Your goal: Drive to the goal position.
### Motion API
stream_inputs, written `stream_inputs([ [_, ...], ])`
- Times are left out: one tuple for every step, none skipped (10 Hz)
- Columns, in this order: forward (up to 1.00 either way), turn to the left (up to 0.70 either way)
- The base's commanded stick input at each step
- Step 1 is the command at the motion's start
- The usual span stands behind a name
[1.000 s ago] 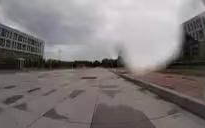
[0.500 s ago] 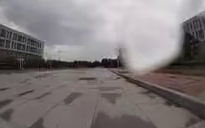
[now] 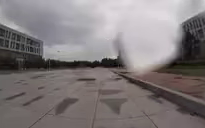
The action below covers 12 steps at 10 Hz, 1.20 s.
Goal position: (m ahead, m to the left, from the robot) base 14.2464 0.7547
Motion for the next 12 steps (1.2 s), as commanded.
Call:
stream_inputs([
  [0.7, 0.0],
  [0.7, 0.0],
  [0.7, 0.0],
  [0.7, 0.0],
  [0.7, 0.0],
  [0.7, 0.0],
  [0.7, 0.0],
  [0.7, 0.0],
  [0.7, 0.0],
  [0.7, 0.0],
  [0.7, 0.0],
  [0.7, 0.0],
])
